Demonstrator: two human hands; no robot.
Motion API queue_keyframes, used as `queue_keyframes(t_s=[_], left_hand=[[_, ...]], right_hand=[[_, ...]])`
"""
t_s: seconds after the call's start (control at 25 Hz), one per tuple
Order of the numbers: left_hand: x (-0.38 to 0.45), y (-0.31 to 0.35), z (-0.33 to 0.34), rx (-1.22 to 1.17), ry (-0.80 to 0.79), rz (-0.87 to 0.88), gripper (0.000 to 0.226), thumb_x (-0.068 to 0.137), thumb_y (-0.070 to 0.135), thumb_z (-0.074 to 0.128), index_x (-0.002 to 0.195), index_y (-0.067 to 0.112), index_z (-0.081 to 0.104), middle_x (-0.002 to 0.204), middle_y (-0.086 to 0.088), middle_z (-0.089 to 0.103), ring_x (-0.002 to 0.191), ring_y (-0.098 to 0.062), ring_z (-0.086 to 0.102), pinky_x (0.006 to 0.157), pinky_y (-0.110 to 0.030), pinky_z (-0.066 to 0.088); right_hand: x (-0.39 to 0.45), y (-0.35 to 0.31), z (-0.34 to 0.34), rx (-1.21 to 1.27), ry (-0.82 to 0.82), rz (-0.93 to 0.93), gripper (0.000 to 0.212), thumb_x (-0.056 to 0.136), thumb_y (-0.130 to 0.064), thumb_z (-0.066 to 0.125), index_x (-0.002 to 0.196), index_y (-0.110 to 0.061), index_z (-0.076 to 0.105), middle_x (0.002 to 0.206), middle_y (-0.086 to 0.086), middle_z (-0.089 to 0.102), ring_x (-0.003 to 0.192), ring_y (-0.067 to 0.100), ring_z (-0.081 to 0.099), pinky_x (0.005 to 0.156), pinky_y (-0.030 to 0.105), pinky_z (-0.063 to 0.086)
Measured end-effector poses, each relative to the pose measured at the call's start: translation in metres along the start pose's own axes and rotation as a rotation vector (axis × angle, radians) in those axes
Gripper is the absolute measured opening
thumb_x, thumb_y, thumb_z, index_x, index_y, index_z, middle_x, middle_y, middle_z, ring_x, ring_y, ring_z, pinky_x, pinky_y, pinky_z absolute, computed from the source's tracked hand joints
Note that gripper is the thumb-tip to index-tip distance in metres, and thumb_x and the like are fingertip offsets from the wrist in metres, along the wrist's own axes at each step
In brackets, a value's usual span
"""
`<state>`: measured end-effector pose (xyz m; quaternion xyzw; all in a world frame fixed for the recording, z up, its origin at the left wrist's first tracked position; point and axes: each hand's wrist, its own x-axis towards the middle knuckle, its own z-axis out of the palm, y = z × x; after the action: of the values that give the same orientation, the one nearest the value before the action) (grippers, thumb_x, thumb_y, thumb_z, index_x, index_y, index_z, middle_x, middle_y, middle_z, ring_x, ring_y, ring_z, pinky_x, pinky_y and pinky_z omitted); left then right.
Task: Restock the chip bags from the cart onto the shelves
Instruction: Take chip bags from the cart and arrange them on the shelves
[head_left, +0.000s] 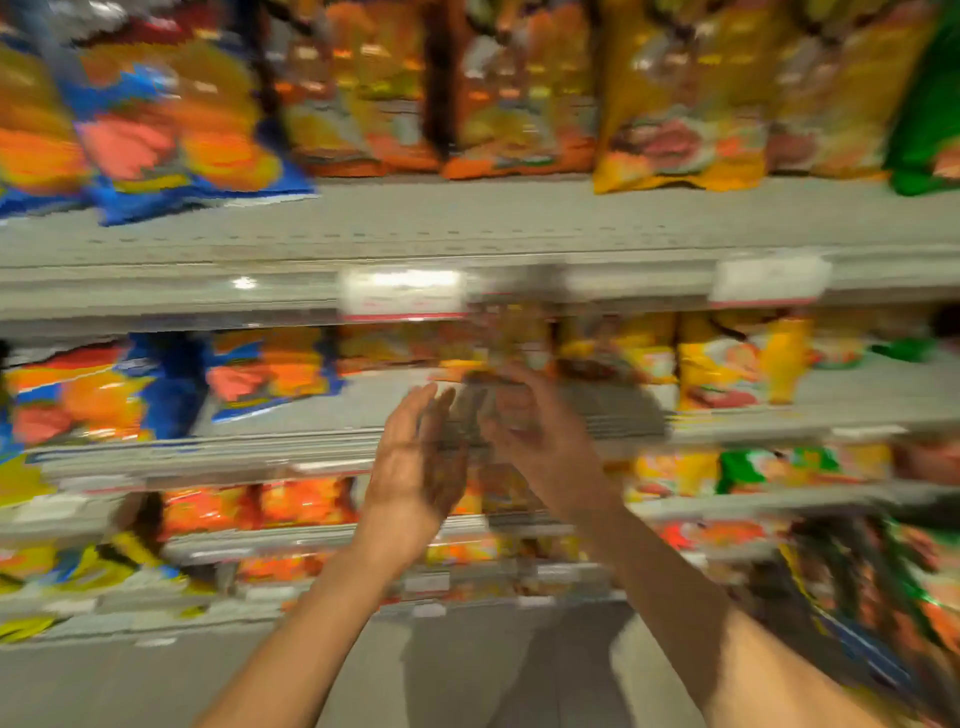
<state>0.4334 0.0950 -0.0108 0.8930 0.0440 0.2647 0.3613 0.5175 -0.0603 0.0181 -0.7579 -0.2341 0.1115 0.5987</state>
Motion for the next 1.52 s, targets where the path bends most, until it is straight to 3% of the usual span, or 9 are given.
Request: queue_keyframes(t_s=[0.12,0.24,0.36,0.44,0.72,0.88,1.04,1.36,1.52], left_hand=[[-0.007,0.085,0.117,-0.064,-0.169,0.087,0.053,0.094,0.025,0.062,0.142,0.006,0.051,0.146,-0.008,0.048,0.139,-0.021,0.042,0.119,-0.021,0.025],[-0.015,0.165,0.221,-0.115,-0.384,0.16,0.057,0.092,0.026,0.061,0.145,0.01,0.049,0.147,-0.012,0.05,0.138,-0.028,0.045,0.116,-0.024,0.028],[-0.018,0.234,0.304,-0.219,-0.494,0.276,0.053,0.093,0.034,0.059,0.143,0.02,0.049,0.141,-0.001,0.05,0.131,-0.015,0.045,0.113,-0.016,0.027],[-0.017,0.267,0.352,-0.259,-0.615,0.259,0.052,0.092,0.034,0.064,0.141,0.02,0.052,0.144,-0.004,0.051,0.133,-0.023,0.048,0.114,-0.031,0.035],[0.002,0.334,0.513,-0.31,-0.897,0.486,0.049,0.088,0.015,0.075,0.135,0.011,0.059,0.141,-0.007,0.053,0.133,-0.023,0.05,0.112,-0.038,0.039],[0.016,0.359,0.603,-0.296,-1.072,0.486,0.047,0.091,0.018,0.072,0.135,0.01,0.059,0.136,-0.007,0.054,0.133,-0.024,0.048,0.116,-0.037,0.034],[0.046,0.366,0.684,-0.17,-1.265,0.397,0.052,0.091,0.021,0.07,0.139,0.007,0.054,0.139,-0.013,0.052,0.134,-0.031,0.045,0.112,-0.034,0.033],[0.08,0.336,0.768,0.219,-1.416,0.097,0.093,0.09,0.047,0.067,0.159,0.014,0.014,0.162,-0.012,0.017,0.15,-0.029,0.019,0.121,-0.04,0.025],[0.079,0.364,0.79,0.204,-1.303,0.214,0.092,0.092,0.047,0.065,0.161,0.018,0.01,0.164,-0.007,0.013,0.151,-0.027,0.016,0.121,-0.041,0.024]], right_hand=[[-0.07,0.054,-0.137,-0.001,0.223,0.182,0.063,0.091,-0.006,0.073,0.147,-0.013,0.046,0.117,0.008,0.066,0.101,0.002,0.066,0.088,0.024,0.056],[-0.147,0.098,-0.256,-0.002,0.41,0.36,0.051,0.092,0.0,0.07,0.139,-0.005,0.049,0.109,0.008,0.063,0.086,-0.013,0.062,0.079,0.008,0.049],[-0.215,0.133,-0.34,-0.049,0.586,0.487,0.048,0.091,-0.017,0.075,0.134,-0.019,0.053,0.114,0.003,0.065,0.105,0.007,0.062,0.095,0.017,0.046],[-0.249,0.151,-0.379,-0.037,0.692,0.553,0.048,0.09,-0.015,0.076,0.132,-0.021,0.054,0.107,0.001,0.064,0.104,0.015,0.06,0.099,0.027,0.047],[-0.311,0.203,-0.467,0.048,0.987,0.754,0.049,0.09,-0.017,0.076,0.133,-0.025,0.054,0.097,0.001,0.07,0.082,0.013,0.064,0.086,0.034,0.055],[-0.316,0.223,-0.52,0.125,1.124,0.85,0.039,0.089,-0.022,0.077,0.124,-0.027,0.059,0.096,0.001,0.074,0.073,-0.002,0.067,0.069,0.018,0.052],[-0.309,0.244,-0.57,0.184,1.232,0.962,0.043,0.091,-0.02,0.076,0.128,-0.024,0.055,0.095,-0.002,0.076,0.073,-0.001,0.07,0.07,0.021,0.052],[-0.283,0.298,-0.64,0.209,1.245,1.027,0.058,0.092,-0.032,0.073,0.141,-0.028,0.043,0.125,-0.001,0.068,0.11,0.019,0.069,0.094,0.047,0.057],[-0.284,0.337,-0.671,0.278,1.255,1.059,0.053,0.09,-0.032,0.076,0.13,-0.034,0.042,0.123,-0.002,0.066,0.098,0.008,0.067,0.077,0.03,0.056]])
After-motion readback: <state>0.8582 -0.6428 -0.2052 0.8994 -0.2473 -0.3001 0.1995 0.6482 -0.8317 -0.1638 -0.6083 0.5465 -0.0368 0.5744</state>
